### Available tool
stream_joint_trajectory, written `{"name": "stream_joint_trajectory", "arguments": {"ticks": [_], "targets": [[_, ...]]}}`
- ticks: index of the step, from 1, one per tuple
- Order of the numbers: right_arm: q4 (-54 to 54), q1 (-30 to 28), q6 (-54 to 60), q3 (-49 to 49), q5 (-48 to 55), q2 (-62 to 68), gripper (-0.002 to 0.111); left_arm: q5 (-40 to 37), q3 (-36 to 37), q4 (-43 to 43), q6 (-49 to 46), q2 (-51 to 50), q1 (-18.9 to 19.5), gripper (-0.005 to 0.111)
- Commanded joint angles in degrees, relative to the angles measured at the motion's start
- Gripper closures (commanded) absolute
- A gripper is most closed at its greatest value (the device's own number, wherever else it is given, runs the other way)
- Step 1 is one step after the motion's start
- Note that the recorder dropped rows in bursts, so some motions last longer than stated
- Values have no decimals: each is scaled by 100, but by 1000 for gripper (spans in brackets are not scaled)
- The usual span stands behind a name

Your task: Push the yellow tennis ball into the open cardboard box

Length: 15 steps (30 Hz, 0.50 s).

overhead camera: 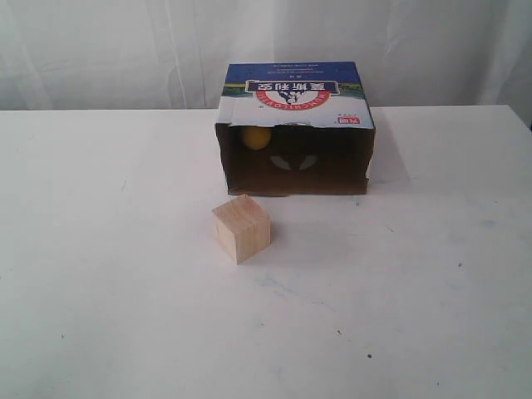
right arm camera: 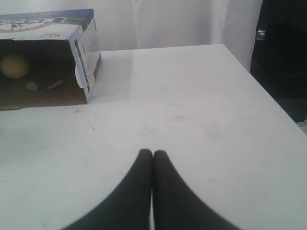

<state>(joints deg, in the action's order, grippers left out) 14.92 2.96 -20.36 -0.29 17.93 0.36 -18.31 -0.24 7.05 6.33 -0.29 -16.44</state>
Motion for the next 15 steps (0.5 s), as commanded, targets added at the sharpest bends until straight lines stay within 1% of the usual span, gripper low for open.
{"name": "stream_joint_trajectory", "arguments": {"ticks": [1, 5, 8, 11, 15], "targets": [[9, -49, 19, 29, -10, -36, 108, -117, 24, 0, -13, 29, -29, 107], [-2, -49, 19, 29, -13, -36, 108, -117, 24, 0, -13, 29, -29, 107], [-499, -49, 39, 29, -13, -36, 108, -117, 24, 0, -13, 29, -29, 107], [-652, -49, 318, 29, -13, -36, 108, -117, 24, 0, -13, 29, -29, 107], [-813, -49, 1219, 29, -23, -36, 108, -117, 24, 0, -13, 29, -29, 107]]}}
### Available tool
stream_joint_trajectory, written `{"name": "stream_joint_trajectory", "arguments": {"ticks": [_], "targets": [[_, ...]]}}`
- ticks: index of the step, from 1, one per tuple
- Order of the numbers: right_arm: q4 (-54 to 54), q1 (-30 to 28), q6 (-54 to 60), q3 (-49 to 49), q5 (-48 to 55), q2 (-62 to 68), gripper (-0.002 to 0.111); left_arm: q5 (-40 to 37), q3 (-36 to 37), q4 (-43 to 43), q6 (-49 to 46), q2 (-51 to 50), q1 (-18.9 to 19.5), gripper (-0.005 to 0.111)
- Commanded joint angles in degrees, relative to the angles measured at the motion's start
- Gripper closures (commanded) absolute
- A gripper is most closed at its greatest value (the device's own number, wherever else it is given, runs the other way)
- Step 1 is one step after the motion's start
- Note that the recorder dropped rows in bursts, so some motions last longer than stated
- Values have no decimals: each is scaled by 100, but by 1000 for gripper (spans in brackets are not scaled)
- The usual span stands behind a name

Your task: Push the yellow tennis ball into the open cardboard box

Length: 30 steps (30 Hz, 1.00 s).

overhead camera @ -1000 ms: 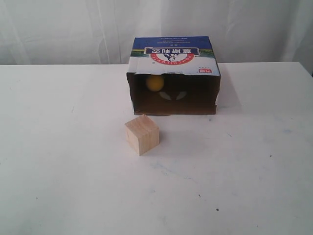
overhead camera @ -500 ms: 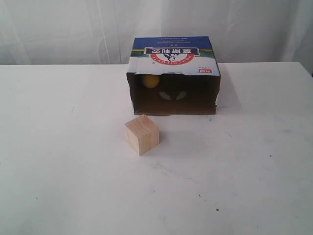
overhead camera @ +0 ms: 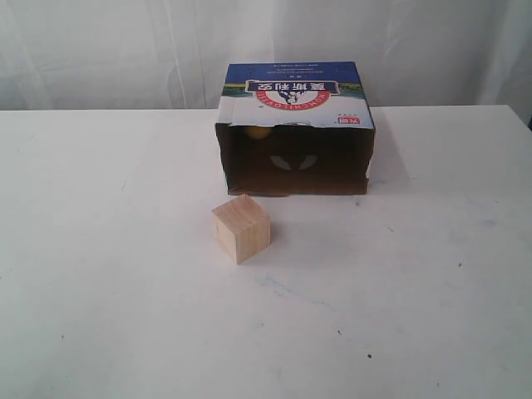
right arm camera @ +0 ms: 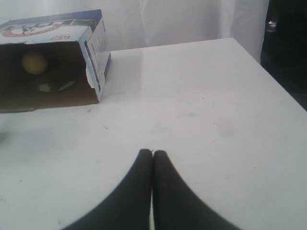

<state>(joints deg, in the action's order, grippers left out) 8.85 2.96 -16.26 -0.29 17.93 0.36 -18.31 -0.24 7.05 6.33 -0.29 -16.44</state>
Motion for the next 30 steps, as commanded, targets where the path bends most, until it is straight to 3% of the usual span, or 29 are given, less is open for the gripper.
{"name": "stream_joint_trajectory", "arguments": {"ticks": [1, 4, 30], "targets": [[-284, -49, 1096, 29, -23, -36, 108, -117, 24, 0, -13, 29, -29, 107], [-419, -49, 1511, 29, -34, -36, 108, -117, 24, 0, -13, 29, -29, 107], [-432, -49, 1499, 29, -31, -36, 108, -117, 24, 0, -13, 29, -29, 107]]}}
